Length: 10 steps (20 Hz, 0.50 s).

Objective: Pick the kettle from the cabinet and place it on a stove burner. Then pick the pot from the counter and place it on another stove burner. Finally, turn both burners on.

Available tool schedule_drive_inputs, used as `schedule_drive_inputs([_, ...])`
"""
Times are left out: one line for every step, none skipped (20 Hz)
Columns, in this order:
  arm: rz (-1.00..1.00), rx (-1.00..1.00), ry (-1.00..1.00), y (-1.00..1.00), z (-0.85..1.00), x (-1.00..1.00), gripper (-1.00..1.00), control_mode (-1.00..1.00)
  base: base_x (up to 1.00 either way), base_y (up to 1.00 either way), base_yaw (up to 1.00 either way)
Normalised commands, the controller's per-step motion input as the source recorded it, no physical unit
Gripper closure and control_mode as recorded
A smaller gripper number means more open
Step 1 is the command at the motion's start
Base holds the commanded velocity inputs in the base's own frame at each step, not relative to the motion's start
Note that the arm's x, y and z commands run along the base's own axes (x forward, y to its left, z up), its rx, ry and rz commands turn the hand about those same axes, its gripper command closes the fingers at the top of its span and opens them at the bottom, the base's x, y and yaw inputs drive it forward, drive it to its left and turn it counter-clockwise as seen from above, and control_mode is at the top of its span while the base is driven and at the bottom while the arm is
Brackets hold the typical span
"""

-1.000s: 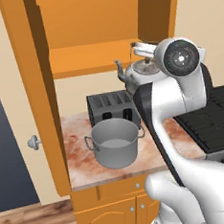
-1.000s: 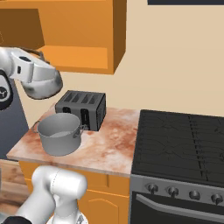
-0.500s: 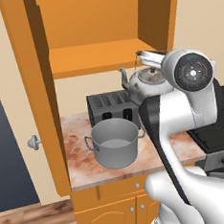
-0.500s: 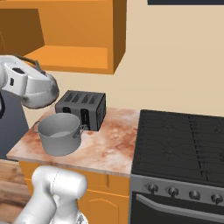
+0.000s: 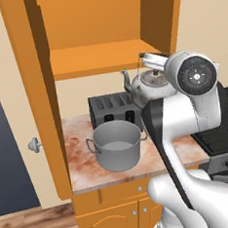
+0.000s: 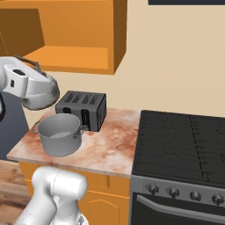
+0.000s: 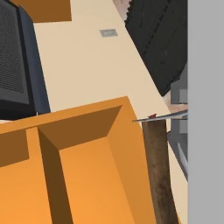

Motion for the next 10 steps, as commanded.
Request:
schedule_drive_inputs([0.0,0.0,-0.03,0.0,0.0,-0.16,1.0,-1.0,0.0,0.0,0.0])
schedule_drive_inputs([0.0,0.0,0.0,0.0,0.0,0.0,1.0,1.0,-0.25,0.0,0.0])
schedule_drive_inputs([0.0,0.0,0.0,0.0,0.0,0.0,1.0,1.0,-0.29,0.0,0.0])
schedule_drive_inputs([0.0,0.0,0.0,0.0,0.0,0.0,1.0,1.0,-0.31,0.0,0.0])
schedule_drive_inputs([0.0,0.0,0.0,0.0,0.0,0.0,1.0,1.0,-0.38,0.0,-0.01])
schedule_drive_inputs([0.0,0.0,0.0,0.0,0.0,0.0,1.0,1.0,-0.36,-0.01,-0.02])
schedule_drive_inputs([0.0,0.0,0.0,0.0,0.0,0.0,1.0,1.0,-0.38,-0.04,-0.02])
schedule_drive_inputs([0.0,0.0,0.0,0.0,0.0,0.0,1.0,1.0,-0.38,-0.09,-0.02])
schedule_drive_inputs([0.0,0.0,0.0,0.0,0.0,0.0,1.0,1.0,-0.39,-0.15,-0.03])
schedule_drive_inputs([0.0,0.0,0.0,0.0,0.0,0.0,1.0,1.0,-0.41,-0.17,-0.03])
